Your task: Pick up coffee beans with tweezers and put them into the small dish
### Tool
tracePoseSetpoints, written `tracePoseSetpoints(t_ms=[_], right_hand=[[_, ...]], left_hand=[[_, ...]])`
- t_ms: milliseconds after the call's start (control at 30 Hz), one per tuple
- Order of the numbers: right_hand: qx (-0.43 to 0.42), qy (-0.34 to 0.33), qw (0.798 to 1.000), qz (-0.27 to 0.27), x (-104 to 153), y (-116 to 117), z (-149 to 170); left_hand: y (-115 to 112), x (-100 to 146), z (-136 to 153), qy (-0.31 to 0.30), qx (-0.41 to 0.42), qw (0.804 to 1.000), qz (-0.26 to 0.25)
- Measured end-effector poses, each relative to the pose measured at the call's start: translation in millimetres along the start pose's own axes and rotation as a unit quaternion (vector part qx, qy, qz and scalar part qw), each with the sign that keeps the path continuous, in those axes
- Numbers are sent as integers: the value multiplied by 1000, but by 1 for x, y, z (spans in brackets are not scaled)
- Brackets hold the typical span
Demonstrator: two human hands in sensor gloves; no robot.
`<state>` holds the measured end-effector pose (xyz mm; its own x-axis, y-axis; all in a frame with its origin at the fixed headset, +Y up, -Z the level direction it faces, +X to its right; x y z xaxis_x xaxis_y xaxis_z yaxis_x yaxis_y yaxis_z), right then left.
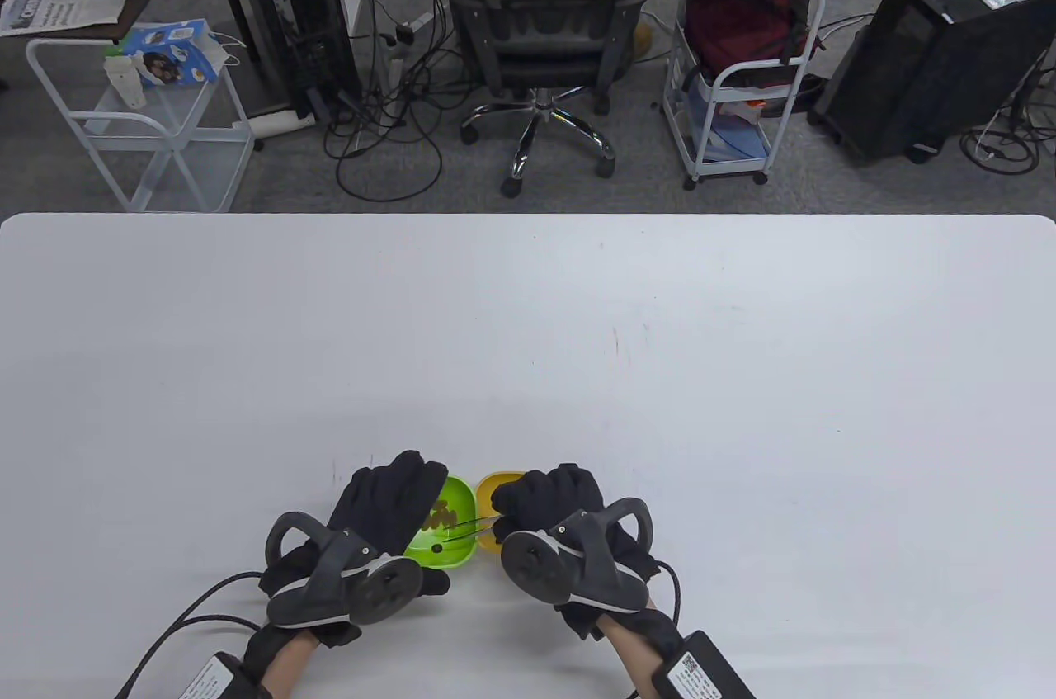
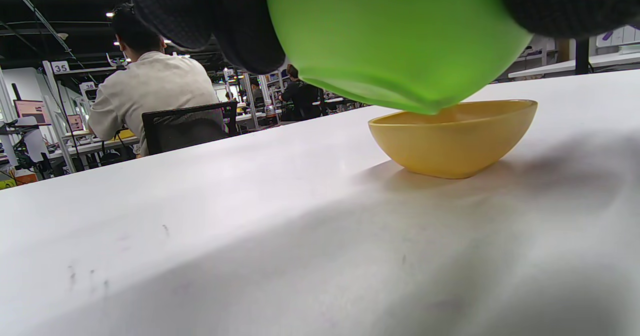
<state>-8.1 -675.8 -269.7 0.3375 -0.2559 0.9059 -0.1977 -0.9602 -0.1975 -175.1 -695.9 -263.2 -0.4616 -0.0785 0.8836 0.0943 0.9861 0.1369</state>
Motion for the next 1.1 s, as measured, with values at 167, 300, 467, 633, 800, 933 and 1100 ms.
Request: tracePoseSetpoints(t_ms=[167,300,467,633,800,933,1100], right_hand=[[8,-12,1000,-6,0,6,-5],[18,-19,1000,-11,0,10,-9],[29,-29,999,-12,0,13,-15],[49,-29,998,-5,0,13,-15],[59,-29,998,-1,0,11,-15],[68,-35,997,6,1,10,-18],[90,-46,995,24,2,9,-22]], left_hand=[[0,0,0,-1,0,1000,0],[0,0,-1,-1,-2,1000,1],[0,0,-1,-2,-6,1000,2],[0,0,-2,-2,-5,1000,1],[0,0,-2,-2,-8,1000,0],[0,0,-2,-2,-8,1000,0],[0,0,-2,-2,-4,1000,1]])
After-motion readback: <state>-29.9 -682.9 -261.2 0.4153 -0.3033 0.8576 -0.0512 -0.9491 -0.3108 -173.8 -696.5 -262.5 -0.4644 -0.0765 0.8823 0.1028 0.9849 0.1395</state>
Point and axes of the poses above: the tracker on the back of each hand, its own z axis roughly to the little-finger side, its own x axis roughly from the fingertips to the wrist, y = z × x, the point moved 3 cm from there along -x, roughly from the wrist to the fingertips, and after that the axes turned 9 degrees about y, right-handed, at the moved point
